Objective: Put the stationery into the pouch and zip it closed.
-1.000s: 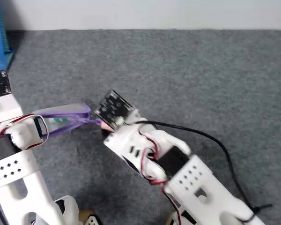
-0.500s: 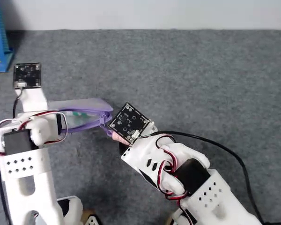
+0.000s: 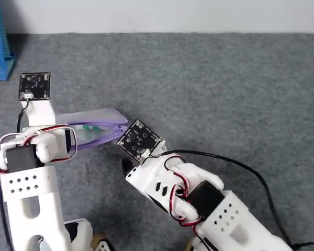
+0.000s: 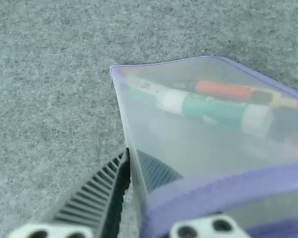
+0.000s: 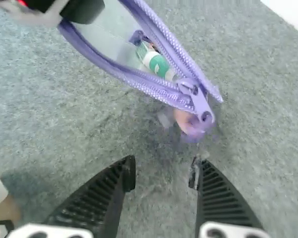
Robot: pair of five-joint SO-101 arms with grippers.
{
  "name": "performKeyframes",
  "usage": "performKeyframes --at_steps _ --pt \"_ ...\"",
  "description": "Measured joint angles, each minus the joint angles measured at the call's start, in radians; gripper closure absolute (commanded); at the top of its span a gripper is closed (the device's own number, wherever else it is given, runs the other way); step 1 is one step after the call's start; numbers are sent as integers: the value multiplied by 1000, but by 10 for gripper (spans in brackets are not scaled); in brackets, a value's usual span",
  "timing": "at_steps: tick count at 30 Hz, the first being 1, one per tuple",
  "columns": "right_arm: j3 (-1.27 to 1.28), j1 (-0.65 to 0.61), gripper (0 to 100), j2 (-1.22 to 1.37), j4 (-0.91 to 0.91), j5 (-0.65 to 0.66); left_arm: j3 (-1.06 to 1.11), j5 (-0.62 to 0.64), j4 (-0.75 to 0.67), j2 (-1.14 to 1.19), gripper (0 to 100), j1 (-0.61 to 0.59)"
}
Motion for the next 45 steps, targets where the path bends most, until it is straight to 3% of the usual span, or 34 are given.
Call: performKeyframes --at_steps 10,22,27,32,45 --pt "72 29 819 23 -207 -54 0 0 0 0 985 0" --pt "74 112 828 327 -471 -61 0 0 0 0 986 0" --pt "74 115 987 327 -482 -61 0 0 0 0 986 0" --pt "74 121 991 295 -474 -28 18 0 -2 0 986 0" --pt "74 117 991 64 -239 60 18 -2 -43 0 985 0"
